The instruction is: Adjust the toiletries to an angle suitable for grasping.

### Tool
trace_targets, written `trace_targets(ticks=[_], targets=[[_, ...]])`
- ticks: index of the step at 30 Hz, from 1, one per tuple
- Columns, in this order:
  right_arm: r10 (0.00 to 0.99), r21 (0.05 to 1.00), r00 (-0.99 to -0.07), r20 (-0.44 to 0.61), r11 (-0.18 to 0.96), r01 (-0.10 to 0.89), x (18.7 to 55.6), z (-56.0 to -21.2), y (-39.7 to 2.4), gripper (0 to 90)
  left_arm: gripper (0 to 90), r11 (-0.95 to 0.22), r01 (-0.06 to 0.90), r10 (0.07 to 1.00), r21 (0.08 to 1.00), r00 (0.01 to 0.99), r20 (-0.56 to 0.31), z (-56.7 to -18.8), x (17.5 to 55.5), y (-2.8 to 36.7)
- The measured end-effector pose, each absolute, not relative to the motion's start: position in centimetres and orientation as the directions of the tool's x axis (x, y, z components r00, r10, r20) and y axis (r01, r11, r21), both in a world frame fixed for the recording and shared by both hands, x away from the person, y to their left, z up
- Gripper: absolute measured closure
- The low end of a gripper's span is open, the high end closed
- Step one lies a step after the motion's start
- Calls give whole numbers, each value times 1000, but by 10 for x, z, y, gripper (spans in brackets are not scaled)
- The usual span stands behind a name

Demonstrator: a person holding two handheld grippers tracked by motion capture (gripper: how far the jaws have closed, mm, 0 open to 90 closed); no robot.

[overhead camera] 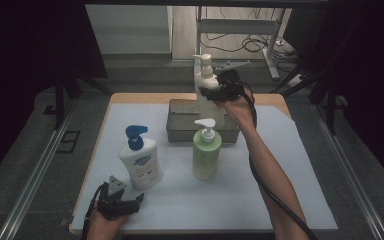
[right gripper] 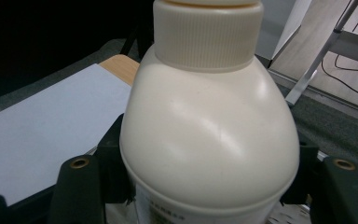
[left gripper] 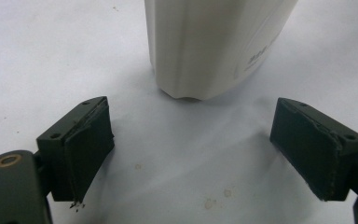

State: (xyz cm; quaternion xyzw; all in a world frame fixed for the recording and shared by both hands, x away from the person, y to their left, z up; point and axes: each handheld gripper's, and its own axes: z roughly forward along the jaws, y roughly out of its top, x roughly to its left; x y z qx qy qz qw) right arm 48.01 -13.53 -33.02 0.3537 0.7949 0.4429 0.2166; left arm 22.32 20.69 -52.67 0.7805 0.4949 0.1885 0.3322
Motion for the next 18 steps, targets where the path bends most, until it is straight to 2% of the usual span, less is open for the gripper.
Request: trace_targets(ticks=[18], targets=[[750, 855, -661, -22, 357, 377, 493, -358, -117, 363, 126, -289, 647, 898, 705, 439, -34, -527, 223, 207]])
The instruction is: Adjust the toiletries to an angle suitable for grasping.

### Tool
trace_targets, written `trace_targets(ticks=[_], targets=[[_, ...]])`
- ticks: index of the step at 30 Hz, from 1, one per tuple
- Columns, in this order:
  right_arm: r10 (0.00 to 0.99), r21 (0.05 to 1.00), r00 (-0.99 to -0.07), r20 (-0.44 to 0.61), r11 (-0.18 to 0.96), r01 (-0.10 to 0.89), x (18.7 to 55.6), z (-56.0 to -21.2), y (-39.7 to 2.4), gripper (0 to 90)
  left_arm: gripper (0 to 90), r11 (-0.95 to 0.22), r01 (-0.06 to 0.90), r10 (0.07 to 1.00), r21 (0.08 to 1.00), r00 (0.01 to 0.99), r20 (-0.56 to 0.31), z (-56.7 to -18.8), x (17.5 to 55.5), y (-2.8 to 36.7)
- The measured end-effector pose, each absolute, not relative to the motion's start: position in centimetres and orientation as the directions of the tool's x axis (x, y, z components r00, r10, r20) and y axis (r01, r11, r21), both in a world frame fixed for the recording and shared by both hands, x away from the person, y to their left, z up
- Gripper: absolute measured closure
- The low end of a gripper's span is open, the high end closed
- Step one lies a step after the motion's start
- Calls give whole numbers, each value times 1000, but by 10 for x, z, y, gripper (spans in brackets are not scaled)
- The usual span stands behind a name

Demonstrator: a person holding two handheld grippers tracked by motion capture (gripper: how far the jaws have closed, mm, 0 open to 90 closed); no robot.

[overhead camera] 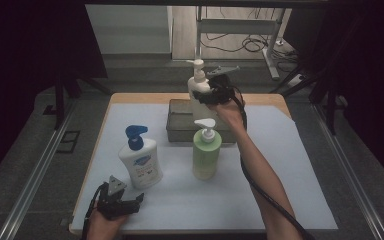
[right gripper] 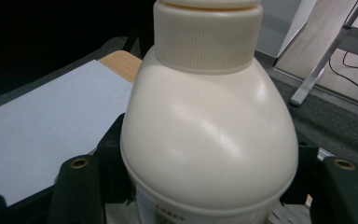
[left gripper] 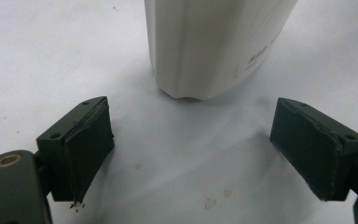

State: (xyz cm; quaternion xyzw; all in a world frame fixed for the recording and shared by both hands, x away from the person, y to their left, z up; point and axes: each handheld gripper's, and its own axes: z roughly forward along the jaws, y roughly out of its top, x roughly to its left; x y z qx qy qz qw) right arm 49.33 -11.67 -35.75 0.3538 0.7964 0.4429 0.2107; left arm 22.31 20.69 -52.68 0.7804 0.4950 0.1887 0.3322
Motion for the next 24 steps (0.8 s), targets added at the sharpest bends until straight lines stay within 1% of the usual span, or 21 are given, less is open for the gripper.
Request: trace_targets(ticks=[24], targets=[[733, 834, -680, -4, 378, 403, 486, -380, -120, 361, 126, -290, 648, 898, 705, 439, -33, -527, 223, 207]])
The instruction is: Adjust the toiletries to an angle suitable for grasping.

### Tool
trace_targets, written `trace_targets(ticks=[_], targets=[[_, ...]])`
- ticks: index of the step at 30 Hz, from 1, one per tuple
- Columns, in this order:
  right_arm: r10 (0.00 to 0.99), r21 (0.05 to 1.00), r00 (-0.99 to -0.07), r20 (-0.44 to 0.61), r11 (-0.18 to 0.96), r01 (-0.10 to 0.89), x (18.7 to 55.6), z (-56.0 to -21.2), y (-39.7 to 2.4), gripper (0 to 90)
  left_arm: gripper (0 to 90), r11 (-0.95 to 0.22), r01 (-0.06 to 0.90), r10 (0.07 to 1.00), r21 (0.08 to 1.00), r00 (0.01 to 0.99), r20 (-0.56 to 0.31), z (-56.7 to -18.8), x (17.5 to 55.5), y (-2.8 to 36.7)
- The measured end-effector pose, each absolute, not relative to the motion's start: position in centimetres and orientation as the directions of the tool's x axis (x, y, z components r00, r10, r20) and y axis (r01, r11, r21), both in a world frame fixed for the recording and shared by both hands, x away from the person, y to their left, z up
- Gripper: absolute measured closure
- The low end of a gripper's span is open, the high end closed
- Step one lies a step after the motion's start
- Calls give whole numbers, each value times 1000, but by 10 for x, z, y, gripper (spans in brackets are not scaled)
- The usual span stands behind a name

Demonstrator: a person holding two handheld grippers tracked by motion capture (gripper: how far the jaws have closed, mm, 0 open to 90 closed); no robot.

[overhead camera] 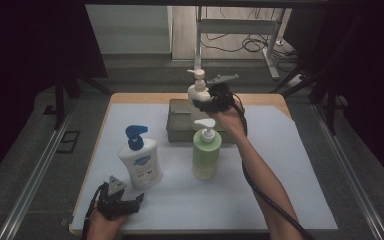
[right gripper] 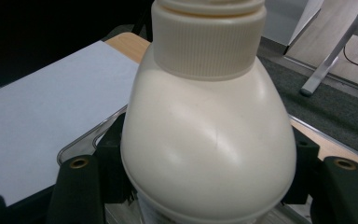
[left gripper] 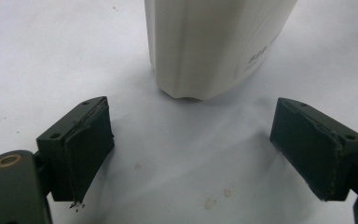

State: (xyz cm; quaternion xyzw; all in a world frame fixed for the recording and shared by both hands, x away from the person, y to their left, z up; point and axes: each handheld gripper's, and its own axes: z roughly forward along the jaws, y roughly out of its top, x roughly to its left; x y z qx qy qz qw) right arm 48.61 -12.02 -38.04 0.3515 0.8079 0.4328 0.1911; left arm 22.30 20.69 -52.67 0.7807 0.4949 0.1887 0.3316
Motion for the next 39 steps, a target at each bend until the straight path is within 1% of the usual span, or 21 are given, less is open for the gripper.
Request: trace_targets(ticks=[15, 26, 30, 32, 35, 39], targets=[[721, 818, -693, 0, 398, 415, 477, -400, -128, 358, 126, -290, 647, 898, 705, 439, -33, -527, 223, 207], [713, 815, -701, 5, 403, 417, 474, -403, -132, 349, 126, -291, 647, 898, 705, 439, -32, -527, 223, 207], [703, 819, -711, 15, 399, 412, 474, -405, -133, 325, 126, -291, 647, 898, 705, 439, -32, -527, 223, 207], [698, 822, -715, 46, 380, 424, 475, -406, -135, 297, 126, -291, 647, 898, 705, 438, -32, -527, 223, 207], [686, 822, -728, 22, 401, 403, 473, -408, -135, 254, 126, -291, 646, 898, 705, 438, -32, -527, 223, 207], [682, 817, -732, 3, 420, 395, 470, -410, -135, 239, 126, -291, 646, 898, 705, 439, -32, -527, 223, 207]])
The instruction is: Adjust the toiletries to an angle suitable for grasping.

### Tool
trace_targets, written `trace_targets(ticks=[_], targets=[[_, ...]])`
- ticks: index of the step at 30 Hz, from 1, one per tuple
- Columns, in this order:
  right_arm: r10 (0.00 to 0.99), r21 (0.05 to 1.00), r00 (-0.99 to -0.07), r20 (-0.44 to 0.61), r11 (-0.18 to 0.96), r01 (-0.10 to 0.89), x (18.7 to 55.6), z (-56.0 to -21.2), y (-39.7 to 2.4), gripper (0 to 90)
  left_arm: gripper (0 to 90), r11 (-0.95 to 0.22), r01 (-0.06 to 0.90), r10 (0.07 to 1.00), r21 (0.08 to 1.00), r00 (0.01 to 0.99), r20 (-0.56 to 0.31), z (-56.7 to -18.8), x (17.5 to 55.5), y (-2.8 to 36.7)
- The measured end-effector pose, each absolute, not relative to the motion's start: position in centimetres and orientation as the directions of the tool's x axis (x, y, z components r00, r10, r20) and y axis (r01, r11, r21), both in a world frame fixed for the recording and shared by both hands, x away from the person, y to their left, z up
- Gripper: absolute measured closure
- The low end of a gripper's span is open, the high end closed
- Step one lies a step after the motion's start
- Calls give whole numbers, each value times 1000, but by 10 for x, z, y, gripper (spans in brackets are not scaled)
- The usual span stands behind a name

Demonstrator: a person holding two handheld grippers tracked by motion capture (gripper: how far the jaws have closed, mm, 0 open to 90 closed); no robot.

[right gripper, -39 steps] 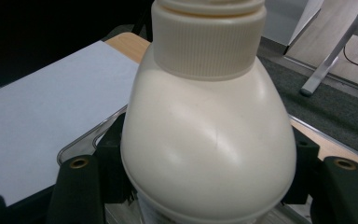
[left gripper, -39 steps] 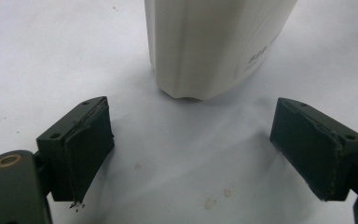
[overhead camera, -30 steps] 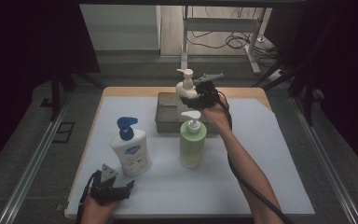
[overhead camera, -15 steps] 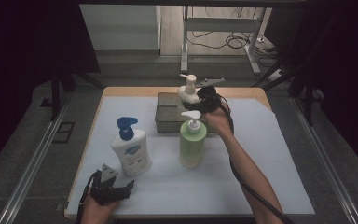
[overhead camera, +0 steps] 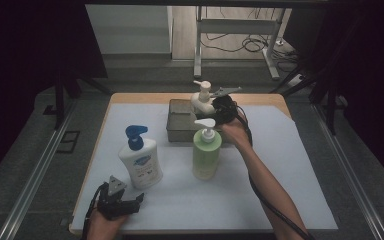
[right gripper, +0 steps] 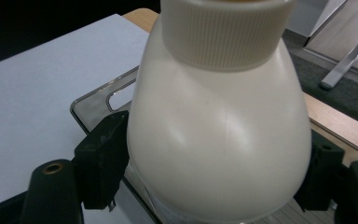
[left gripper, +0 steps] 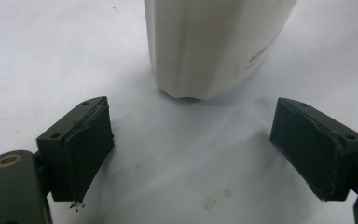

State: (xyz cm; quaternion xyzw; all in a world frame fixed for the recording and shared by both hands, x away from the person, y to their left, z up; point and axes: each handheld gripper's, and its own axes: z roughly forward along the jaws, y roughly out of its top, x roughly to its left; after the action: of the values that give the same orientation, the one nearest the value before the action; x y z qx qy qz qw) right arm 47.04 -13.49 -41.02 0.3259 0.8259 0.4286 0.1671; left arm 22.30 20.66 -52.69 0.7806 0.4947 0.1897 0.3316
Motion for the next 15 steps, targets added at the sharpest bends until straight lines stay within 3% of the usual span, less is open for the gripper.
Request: trace_targets(ticks=[15], targets=[[679, 812, -734, 9, 423, 402, 460, -407, -151, 160, 126, -291, 647, 898, 705, 439, -32, -527, 223, 207]])
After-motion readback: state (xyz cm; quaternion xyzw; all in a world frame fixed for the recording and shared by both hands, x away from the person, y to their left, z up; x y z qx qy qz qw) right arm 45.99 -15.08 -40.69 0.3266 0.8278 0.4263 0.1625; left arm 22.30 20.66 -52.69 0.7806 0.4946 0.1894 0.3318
